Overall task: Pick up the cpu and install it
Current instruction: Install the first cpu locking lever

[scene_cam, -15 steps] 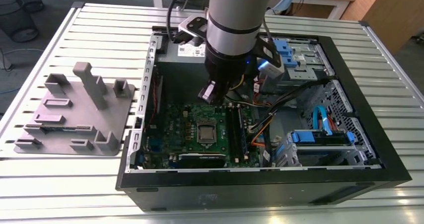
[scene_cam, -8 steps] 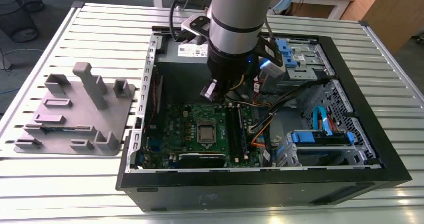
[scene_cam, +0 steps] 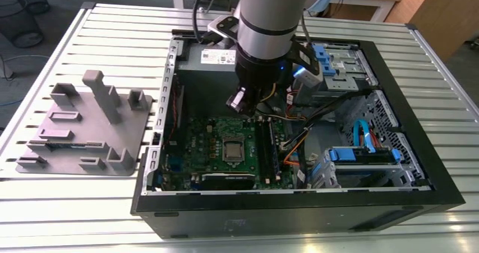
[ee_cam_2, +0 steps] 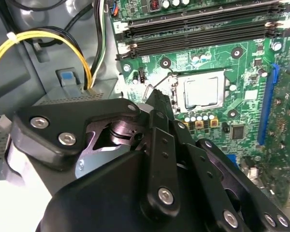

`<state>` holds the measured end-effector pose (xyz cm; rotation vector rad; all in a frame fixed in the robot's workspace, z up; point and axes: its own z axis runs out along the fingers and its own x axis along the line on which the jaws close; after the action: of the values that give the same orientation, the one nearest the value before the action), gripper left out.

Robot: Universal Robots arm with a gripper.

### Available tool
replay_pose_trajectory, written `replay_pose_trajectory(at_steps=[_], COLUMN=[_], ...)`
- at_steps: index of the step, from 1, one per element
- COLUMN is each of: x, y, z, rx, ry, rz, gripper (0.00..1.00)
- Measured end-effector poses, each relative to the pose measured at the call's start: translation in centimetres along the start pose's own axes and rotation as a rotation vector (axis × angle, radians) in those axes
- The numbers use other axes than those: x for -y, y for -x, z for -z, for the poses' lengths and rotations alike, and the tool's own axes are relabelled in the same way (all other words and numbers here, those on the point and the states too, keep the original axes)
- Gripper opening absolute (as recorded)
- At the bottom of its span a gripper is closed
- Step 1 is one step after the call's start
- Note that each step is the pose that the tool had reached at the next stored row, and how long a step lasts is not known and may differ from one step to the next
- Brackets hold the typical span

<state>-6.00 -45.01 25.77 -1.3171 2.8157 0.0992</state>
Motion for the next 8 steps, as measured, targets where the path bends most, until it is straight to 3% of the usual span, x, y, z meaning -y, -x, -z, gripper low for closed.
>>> replay_pose_trajectory(at_steps=[8], x=[-0.54], y=[0.7], z=[-0.2], rx=[0.0016], ry=[-0.002], rz=[-0.034], gripper=[0.11])
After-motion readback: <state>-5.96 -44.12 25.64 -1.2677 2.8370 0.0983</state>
